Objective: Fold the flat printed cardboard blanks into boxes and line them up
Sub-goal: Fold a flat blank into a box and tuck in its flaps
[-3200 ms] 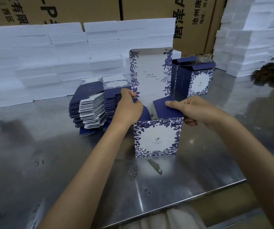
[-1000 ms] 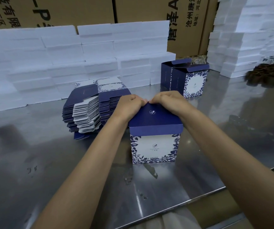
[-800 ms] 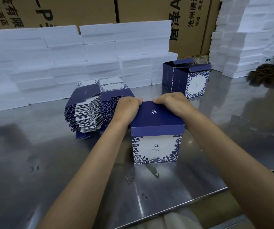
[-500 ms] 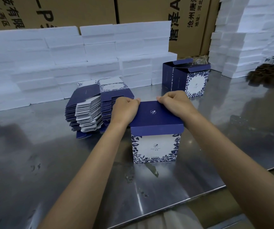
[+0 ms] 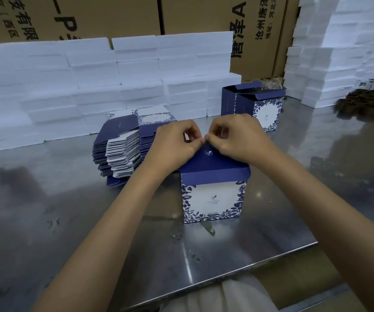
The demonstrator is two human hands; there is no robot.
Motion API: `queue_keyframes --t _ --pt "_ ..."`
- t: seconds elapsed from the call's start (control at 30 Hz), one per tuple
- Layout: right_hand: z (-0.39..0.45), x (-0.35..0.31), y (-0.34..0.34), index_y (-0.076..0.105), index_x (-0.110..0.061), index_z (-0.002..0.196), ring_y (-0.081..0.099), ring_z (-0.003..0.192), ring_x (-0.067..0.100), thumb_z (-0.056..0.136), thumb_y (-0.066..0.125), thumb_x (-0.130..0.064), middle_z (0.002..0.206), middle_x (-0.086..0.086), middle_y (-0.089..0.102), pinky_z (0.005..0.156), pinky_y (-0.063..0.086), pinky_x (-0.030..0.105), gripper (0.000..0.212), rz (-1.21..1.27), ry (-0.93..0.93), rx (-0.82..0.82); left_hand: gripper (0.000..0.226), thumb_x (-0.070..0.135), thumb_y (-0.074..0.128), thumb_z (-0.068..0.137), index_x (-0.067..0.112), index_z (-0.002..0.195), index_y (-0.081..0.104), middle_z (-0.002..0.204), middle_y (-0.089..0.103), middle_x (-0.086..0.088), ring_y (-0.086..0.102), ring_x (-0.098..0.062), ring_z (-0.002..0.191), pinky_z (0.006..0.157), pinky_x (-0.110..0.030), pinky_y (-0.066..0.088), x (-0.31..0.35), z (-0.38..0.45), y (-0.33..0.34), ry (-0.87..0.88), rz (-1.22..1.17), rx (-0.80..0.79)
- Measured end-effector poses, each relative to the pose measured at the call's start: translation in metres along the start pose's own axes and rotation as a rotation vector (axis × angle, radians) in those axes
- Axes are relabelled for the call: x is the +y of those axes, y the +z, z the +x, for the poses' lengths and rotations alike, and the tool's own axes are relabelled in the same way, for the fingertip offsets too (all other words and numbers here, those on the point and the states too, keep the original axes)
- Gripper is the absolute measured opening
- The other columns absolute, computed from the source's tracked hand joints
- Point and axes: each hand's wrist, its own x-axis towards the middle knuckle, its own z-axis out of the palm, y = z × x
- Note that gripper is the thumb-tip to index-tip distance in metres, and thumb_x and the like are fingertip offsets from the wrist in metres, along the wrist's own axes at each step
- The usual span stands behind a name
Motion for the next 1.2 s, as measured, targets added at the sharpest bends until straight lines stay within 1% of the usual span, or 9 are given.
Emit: queue_keyframes --t 0.13,0.27,0.33,0.5,0.6,0.7,0.83,1.07,1.2 --pt "-0.018 0.004 -0.021 0.068 -0.032 0.087 0.063 0.09 0.01 0.083 0.071 -0.042 0.092 -0.011 0.07 0.081 0.047 0.035 0.011 0.194 0.057 -0.266 0.024 0.051 0.073 0.083 0.029 0.086 0.065 0.097 0.066 0.013 0.059 -0.005 0.094 0.079 -0.023 0.043 0.002 -0.015 -0.019 -0.063 0.033 -0.205" --pt "-0.038 0.011 -0.03 0.069 -0.035 0.101 0.059 0.113 0.006 0.074 0.086 -0.041 0.124 -0.011 0.064 0.095 0.045 0.019 0.033 0.473 0.109 -0.452 0.045 0.066 0.077 0.063 0.035 0.094 0.067 0.12 0.059 0.021 0.054 0.013 0.105 0.08 -0.005 0.042 -0.001 -0.039 -0.026 -0.105 -0.225 -0.351" --pt "-0.045 0.012 -0.025 0.071 -0.029 0.103 0.058 0.117 0.006 0.074 0.088 -0.029 0.127 -0.01 0.064 0.093 0.045 0.014 0.033 0.554 0.078 -0.409 0.041 0.057 0.079 0.063 0.033 0.094 0.069 0.127 0.057 0.022 0.053 0.014 0.112 0.09 -0.005 0.04 -0.005 -0.047 -0.021 -0.064 -0.305 -0.312" --pt "-0.058 0.002 0.004 0.075 -0.017 0.095 0.058 0.124 0.009 0.078 0.085 -0.008 0.124 0.001 0.067 0.111 0.039 0.027 0.022 0.689 0.029 -0.115 0.021 0.032 0.081 0.073 0.026 0.093 0.079 0.136 0.059 0.015 0.047 0.009 0.13 0.107 -0.023 0.037 -0.014 -0.057 -0.002 -0.007 -0.501 -0.122" --pt "-0.067 -0.005 0.026 0.075 -0.019 0.096 0.052 0.131 0.015 0.08 0.084 -0.007 0.124 0.001 0.068 0.117 0.034 0.036 0.022 0.718 0.047 0.084 0.019 0.024 0.079 0.077 0.022 0.096 0.079 0.136 0.061 0.01 0.045 0.001 0.136 0.117 -0.039 0.036 -0.021 -0.062 0.009 -0.026 -0.599 -0.021" --pt "-0.071 -0.01 0.038 0.075 -0.027 0.093 0.05 0.134 0.014 0.08 0.083 -0.01 0.128 -0.004 0.066 0.115 0.035 0.032 0.022 0.769 0.075 0.193 0.017 0.03 0.076 0.078 0.027 0.095 0.078 0.134 0.063 0.01 0.038 0.001 0.141 0.12 -0.04 0.031 -0.024 -0.065 0.019 -0.025 -0.645 0.054" --pt "-0.066 -0.005 0.032 0.076 -0.031 0.089 0.046 0.136 0.01 0.08 0.084 -0.012 0.119 -0.014 0.07 0.116 0.033 0.031 0.022 0.747 0.084 0.158 0.015 0.035 0.075 0.078 0.034 0.093 0.078 0.129 0.066 0.012 0.041 -0.001 0.14 0.119 -0.042 0.033 -0.024 -0.067 0.024 0.006 -0.632 0.094" --pt "-0.068 0.007 0.02 0.076 -0.041 0.099 0.021 0.149 0.006 0.081 0.082 -0.02 0.151 -0.019 0.047 0.12 0.014 0.02 0.028 0.655 0.132 0.079 0.022 0.031 0.08 0.073 0.034 0.096 0.081 0.155 0.043 0.014 0.041 0.005 0.138 0.109 -0.03 0.043 -0.039 -0.065 0.02 -0.099 -0.775 0.083" --pt "-0.067 0.011 0.018 0.075 -0.04 0.098 0.031 0.146 0.009 0.081 0.082 -0.017 0.146 -0.015 0.055 0.122 0.021 0.03 0.03 0.699 0.139 0.077 0.031 0.03 0.082 0.069 0.029 0.1 0.081 0.155 0.043 0.006 0.045 0.002 0.136 0.096 -0.021 0.051 -0.038 -0.064 0.016 -0.154 -0.828 0.009"
